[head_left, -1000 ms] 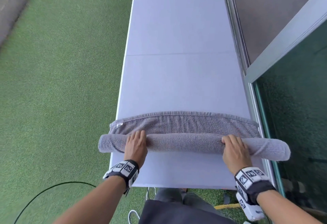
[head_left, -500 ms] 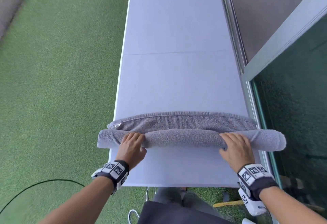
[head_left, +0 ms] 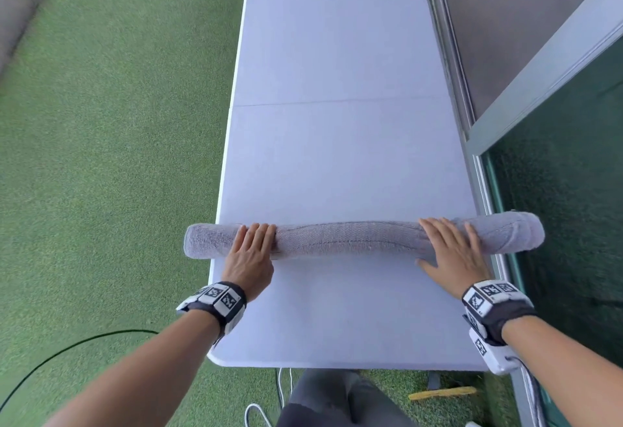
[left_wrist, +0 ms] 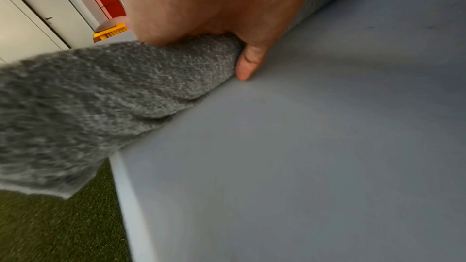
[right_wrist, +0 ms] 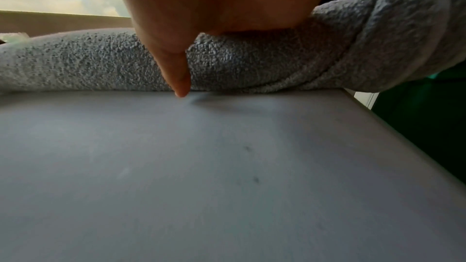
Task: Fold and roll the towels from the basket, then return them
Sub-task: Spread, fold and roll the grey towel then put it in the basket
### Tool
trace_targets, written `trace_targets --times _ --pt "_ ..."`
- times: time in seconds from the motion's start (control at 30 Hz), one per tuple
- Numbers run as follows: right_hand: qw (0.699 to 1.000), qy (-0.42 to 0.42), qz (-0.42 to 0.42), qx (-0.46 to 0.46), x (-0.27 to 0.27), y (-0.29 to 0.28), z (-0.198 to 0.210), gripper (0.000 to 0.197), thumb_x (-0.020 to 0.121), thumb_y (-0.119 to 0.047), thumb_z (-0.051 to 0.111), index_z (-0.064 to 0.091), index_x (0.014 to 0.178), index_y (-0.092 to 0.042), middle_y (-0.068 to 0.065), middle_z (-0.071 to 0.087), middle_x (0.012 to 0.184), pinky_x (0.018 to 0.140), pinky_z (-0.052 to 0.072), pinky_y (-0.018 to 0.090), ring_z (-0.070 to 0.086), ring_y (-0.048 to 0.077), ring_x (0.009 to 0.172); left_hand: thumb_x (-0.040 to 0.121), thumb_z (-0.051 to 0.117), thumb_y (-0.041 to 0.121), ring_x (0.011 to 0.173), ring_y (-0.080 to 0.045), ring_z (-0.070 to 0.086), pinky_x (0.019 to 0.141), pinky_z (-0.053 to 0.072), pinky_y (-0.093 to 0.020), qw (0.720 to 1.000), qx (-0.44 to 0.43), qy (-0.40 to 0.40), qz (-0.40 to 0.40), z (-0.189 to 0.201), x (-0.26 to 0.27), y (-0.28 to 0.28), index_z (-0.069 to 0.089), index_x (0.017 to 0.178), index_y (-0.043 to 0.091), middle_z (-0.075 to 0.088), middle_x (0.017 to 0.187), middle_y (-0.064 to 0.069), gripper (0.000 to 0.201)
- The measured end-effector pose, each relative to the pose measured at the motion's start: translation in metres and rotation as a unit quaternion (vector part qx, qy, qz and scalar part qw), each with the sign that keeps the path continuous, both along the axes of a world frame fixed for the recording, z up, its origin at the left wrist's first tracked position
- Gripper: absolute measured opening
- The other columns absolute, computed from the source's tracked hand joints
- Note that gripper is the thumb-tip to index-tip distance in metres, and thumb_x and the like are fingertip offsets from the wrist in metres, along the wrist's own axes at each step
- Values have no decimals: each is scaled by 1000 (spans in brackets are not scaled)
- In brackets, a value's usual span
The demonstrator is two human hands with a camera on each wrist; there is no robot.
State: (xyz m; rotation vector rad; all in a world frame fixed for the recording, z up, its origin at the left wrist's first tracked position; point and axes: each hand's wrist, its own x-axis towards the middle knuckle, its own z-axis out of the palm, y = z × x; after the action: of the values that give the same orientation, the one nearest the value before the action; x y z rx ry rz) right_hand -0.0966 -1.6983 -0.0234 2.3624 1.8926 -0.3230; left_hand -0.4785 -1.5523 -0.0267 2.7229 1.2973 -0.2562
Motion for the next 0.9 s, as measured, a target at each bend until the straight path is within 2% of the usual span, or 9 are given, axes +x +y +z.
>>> trace_targets --times 0.07,0.17,0.33,0.4,0.5,0.57,0.7,0.8,0.9 --pt "1000 -4 -16 14 -3 9 -2 87 61 -47 80 40 135 -23 0 53 133 111 18 54 46 23 127 72 64 32 119 -32 45 113 20 -48 1000 6 6 12 -1 9 4 42 134 4 51 126 -11 72" --pt "1000 -16 -16 19 -1 22 -3 81 59 -52 79 48 128 -23 -1 57 124 108 18 50 51 23 119 66 70 39 108 -29 50 108 26 -47 1000 11 -2 15 -2 17 14 47 125 7 53 115 -7 71" --pt "998 -35 -2 -57 8 45 5 72 76 -51 65 36 137 -28 -6 47 133 110 13 45 39 18 127 69 58 35 96 -28 55 94 31 -39 1000 1 -16 -4 2 19 38 52 109 14 58 103 -5 46" --pt "996 -24 -7 -83 9 55 11 67 78 -49 61 34 136 -28 -5 44 134 110 14 44 38 18 128 69 54 35 102 -29 54 95 35 -41 1000 0 -20 -6 5 22 45 51 114 13 56 111 -6 50" --pt "996 -18 -3 -89 11 59 16 68 78 -49 63 36 136 -27 -4 46 133 109 17 43 41 19 125 71 54 33 112 -29 48 103 33 -44 999 13 -27 -30 4 17 41 43 136 10 50 127 -8 70" --pt "997 -24 8 -77 14 51 15 73 76 -53 66 38 137 -27 -5 49 133 109 20 42 44 19 124 79 52 35 111 -28 49 106 32 -44 997 28 -29 -60 1 5 33 40 141 10 50 126 -7 68" --pt "996 -51 -1 -76 24 38 16 79 70 -67 64 41 136 -30 -7 52 130 109 24 41 46 18 123 80 67 40 107 -30 52 104 34 -47 998 44 -2 -55 2 -25 38 43 135 11 53 118 -8 67" --pt "991 -55 -61 -107 43 33 22 86 63 -80 58 39 134 -35 -10 50 131 109 18 44 44 16 125 75 73 42 104 -31 56 101 39 -49 999 26 21 -28 8 -44 49 44 129 7 56 115 -11 70" --pt "981 -64 -132 -129 60 21 28 86 60 -81 60 41 130 -34 -4 52 130 107 22 46 48 21 121 74 75 42 98 -33 58 94 45 -49 999 -13 35 33 11 -52 51 45 121 5 58 108 -12 68"
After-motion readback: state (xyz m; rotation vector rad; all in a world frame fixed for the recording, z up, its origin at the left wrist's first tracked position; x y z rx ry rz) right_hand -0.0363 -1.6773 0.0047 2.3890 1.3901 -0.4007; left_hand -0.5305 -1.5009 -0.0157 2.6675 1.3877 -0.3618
